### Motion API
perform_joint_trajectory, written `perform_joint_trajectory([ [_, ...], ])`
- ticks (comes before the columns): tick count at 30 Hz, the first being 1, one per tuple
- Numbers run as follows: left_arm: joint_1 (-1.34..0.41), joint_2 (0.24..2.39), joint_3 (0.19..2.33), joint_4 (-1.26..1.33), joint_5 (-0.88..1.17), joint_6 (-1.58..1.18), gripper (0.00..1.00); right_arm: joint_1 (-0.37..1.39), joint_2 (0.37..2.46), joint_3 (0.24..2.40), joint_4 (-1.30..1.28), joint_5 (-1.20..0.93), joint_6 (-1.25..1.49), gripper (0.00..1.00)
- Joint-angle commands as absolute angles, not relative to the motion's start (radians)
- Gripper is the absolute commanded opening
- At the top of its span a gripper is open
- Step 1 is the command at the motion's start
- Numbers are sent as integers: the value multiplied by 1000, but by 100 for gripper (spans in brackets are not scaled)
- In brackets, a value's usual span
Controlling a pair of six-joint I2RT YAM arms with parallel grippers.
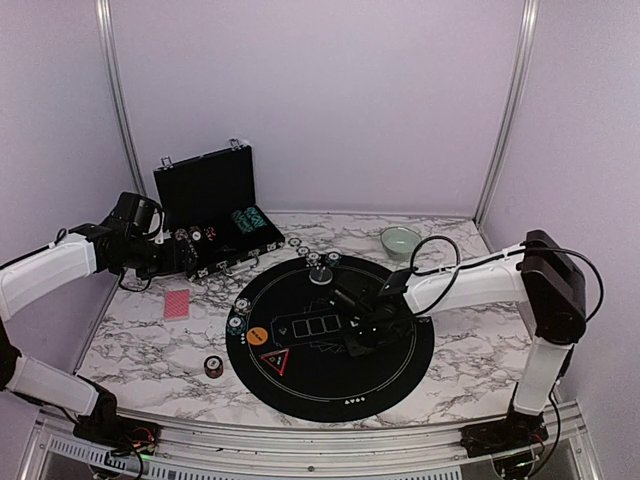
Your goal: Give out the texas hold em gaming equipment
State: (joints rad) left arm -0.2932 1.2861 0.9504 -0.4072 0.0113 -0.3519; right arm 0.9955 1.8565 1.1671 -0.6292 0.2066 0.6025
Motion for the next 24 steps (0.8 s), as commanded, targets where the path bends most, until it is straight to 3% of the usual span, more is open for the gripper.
perform_joint_trajectory([
  [1, -285, 1296, 940, -383, 23, -353, 82, 922, 1823, 1056, -662, 259, 603, 32],
  [24, -285, 1310, 940, -382, 18, -349, 82, 624, 1646, 811, -591, 283, 545, 32],
])
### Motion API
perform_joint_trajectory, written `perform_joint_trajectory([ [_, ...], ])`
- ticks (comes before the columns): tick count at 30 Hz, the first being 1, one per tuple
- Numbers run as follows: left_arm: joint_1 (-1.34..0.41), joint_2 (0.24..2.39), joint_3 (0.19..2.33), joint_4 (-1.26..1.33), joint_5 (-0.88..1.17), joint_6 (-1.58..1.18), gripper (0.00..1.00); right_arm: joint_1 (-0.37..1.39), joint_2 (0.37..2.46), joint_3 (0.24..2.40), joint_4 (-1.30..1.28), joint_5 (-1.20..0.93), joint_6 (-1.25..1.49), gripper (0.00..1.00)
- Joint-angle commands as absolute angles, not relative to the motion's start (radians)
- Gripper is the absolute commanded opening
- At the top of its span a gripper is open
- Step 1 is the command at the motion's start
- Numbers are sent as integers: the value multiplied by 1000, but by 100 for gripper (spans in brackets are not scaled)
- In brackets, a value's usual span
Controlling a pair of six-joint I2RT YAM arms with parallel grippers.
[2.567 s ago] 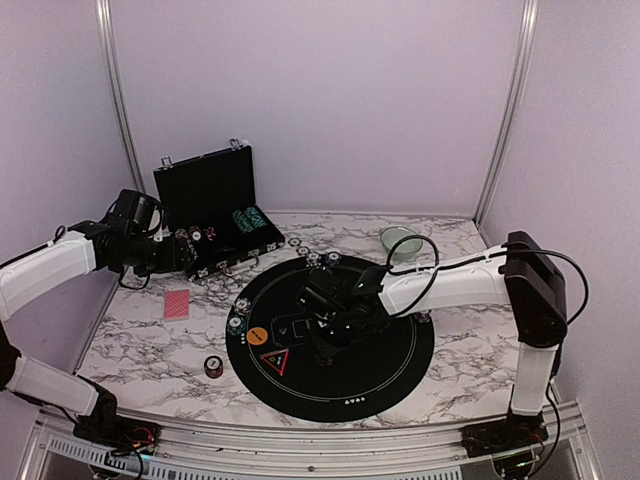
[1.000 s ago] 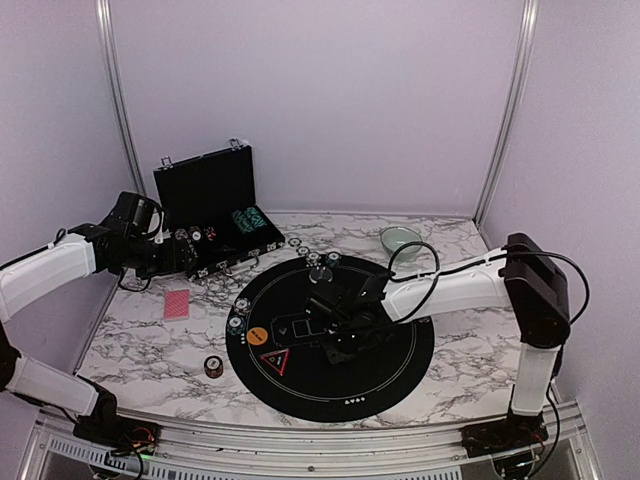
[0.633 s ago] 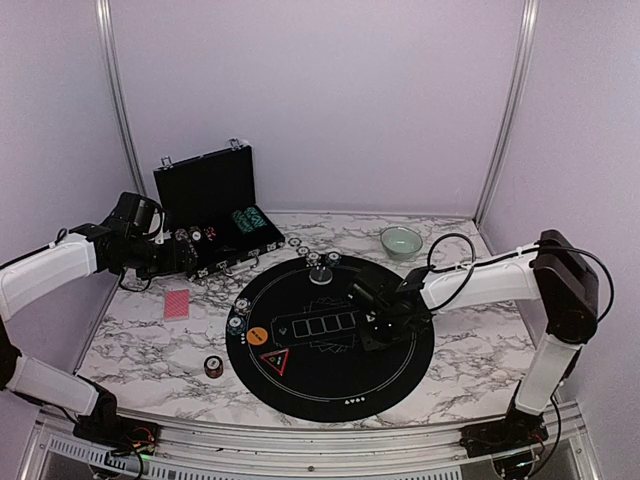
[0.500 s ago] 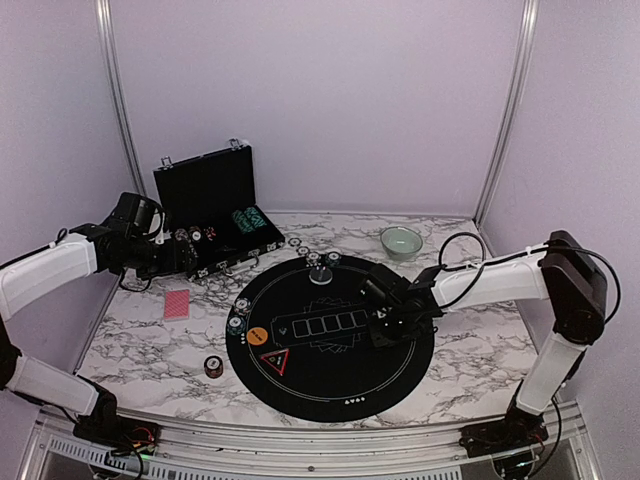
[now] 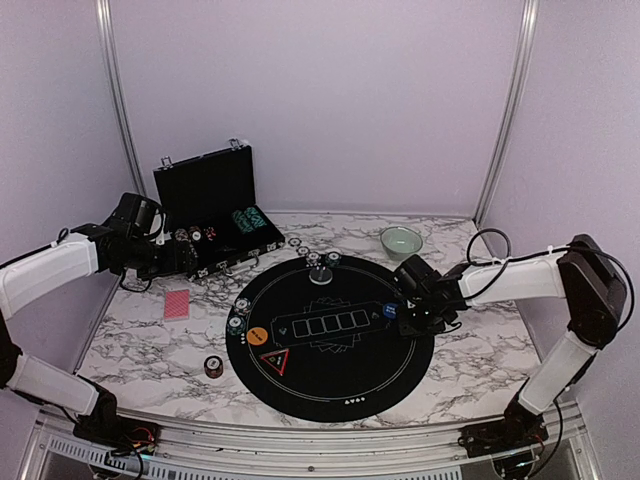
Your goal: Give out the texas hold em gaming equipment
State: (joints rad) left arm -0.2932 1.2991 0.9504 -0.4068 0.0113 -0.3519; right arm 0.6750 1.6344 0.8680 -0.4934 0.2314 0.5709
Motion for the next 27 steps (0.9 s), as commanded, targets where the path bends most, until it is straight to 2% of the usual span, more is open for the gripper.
perform_joint_trajectory([
  [1, -285, 1310, 940, -383, 18, -348, 82, 619, 1643, 806, -591, 285, 544, 32],
  [17, -285, 1314, 940, -383, 26, -348, 82, 580, 1609, 766, -594, 272, 540, 33],
  [27, -285, 1310, 937, -382, 28, -349, 82, 580, 1587, 810, -631, 264, 541, 44],
])
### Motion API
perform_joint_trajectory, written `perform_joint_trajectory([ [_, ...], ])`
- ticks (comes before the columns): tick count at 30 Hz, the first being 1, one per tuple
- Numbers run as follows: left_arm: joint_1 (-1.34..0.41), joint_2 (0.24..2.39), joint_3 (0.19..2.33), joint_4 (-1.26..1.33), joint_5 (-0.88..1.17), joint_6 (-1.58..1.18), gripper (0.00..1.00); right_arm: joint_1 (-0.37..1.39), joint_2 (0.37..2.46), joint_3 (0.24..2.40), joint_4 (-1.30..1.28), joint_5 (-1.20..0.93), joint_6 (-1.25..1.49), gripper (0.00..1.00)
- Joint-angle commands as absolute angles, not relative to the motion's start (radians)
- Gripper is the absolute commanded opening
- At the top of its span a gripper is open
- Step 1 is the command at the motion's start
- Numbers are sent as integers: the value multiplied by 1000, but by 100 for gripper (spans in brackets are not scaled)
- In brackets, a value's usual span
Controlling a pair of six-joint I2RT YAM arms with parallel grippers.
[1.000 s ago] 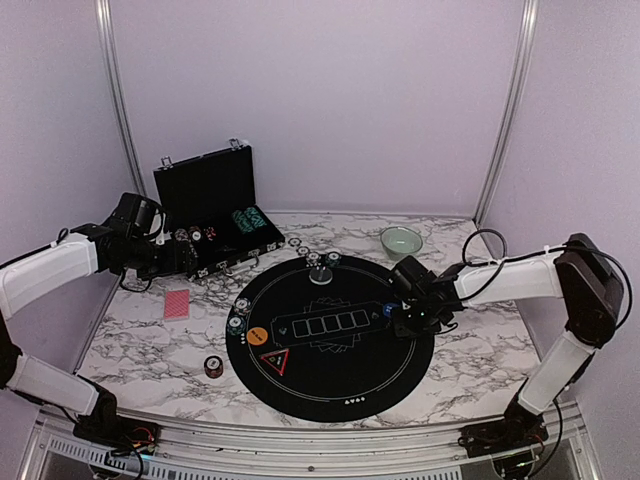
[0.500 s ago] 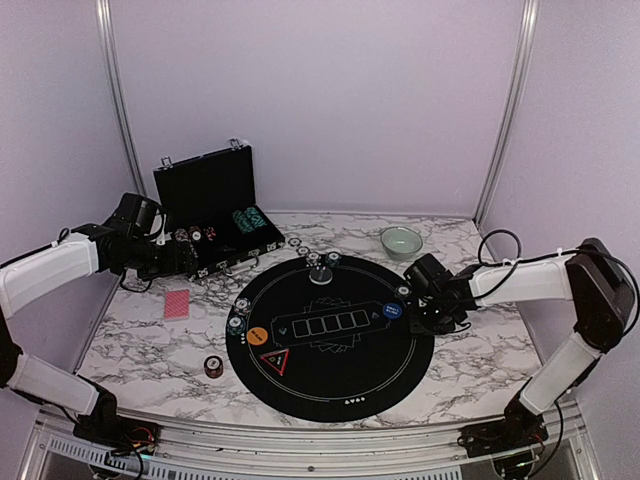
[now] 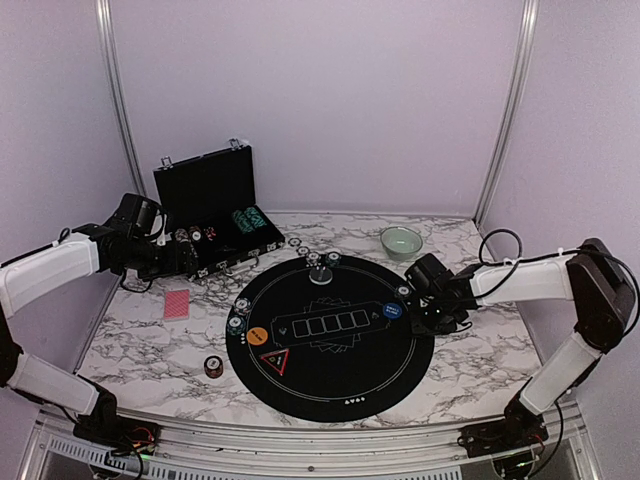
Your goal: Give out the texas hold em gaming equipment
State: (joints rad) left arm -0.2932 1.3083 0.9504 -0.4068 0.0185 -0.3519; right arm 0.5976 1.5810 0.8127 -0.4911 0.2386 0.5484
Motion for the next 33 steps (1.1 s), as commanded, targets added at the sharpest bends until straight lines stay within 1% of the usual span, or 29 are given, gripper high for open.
perform_joint_trajectory([
  [1, -285, 1311, 937, -383, 27, -350, 82, 580, 1586, 816, -634, 263, 541, 45],
  [6, -285, 1313, 938, -383, 32, -350, 82, 580, 1568, 834, -640, 250, 542, 51],
  [14, -285, 1316, 938, -382, 37, -351, 82, 580, 1535, 860, -670, 248, 547, 55],
  [23, -285, 1317, 940, -383, 49, -345, 83, 593, 1477, 901, -696, 225, 543, 61],
  [33, -309, 1289, 910, -421, 90, -385, 83, 689, 1462, 1019, -696, 226, 510, 63],
])
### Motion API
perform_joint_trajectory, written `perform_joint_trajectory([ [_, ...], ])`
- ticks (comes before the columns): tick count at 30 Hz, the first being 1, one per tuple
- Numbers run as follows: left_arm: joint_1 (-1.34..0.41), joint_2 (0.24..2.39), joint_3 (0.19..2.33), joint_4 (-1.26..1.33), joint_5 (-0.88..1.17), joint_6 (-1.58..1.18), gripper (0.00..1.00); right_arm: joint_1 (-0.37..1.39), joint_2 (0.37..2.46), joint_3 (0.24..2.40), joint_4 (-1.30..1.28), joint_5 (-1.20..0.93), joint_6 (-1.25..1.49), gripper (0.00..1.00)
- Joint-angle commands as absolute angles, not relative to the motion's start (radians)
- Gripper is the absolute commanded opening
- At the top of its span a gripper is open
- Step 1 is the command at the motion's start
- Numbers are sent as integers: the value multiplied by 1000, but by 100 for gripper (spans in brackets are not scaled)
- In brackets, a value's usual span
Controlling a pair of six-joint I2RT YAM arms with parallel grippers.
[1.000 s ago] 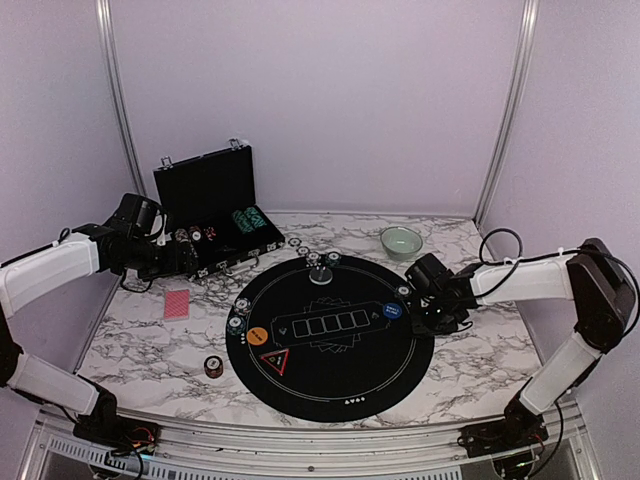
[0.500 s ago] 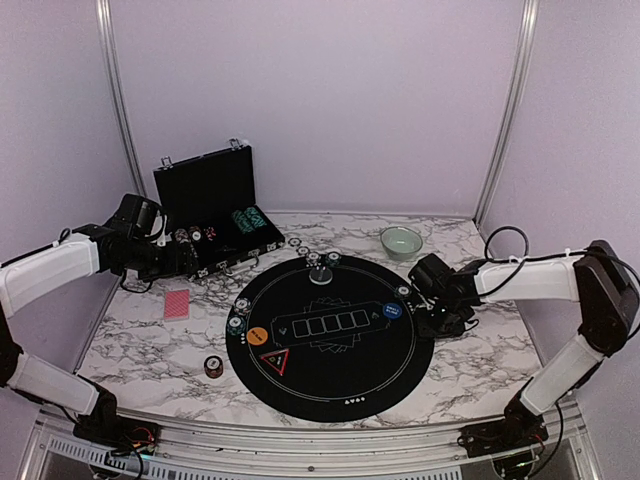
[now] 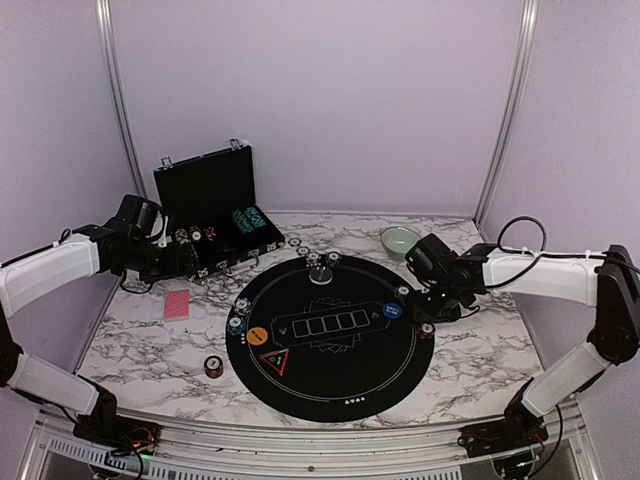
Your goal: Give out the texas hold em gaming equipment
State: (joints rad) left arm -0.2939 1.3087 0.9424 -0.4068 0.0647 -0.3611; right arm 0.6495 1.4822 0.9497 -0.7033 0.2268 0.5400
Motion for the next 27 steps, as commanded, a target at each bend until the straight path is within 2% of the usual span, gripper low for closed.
perform_joint_trajectory([
  [1, -319, 1282, 904, -433, 86, -392, 83, 699, 1467, 1030, -685, 224, 502, 63],
  [14, -543, 1224, 837, -647, 6, -463, 83, 730, 1597, 1163, -572, 176, 375, 63],
  [27, -761, 1287, 793, -686, -41, -620, 83, 735, 1631, 1213, -527, 146, 294, 64],
])
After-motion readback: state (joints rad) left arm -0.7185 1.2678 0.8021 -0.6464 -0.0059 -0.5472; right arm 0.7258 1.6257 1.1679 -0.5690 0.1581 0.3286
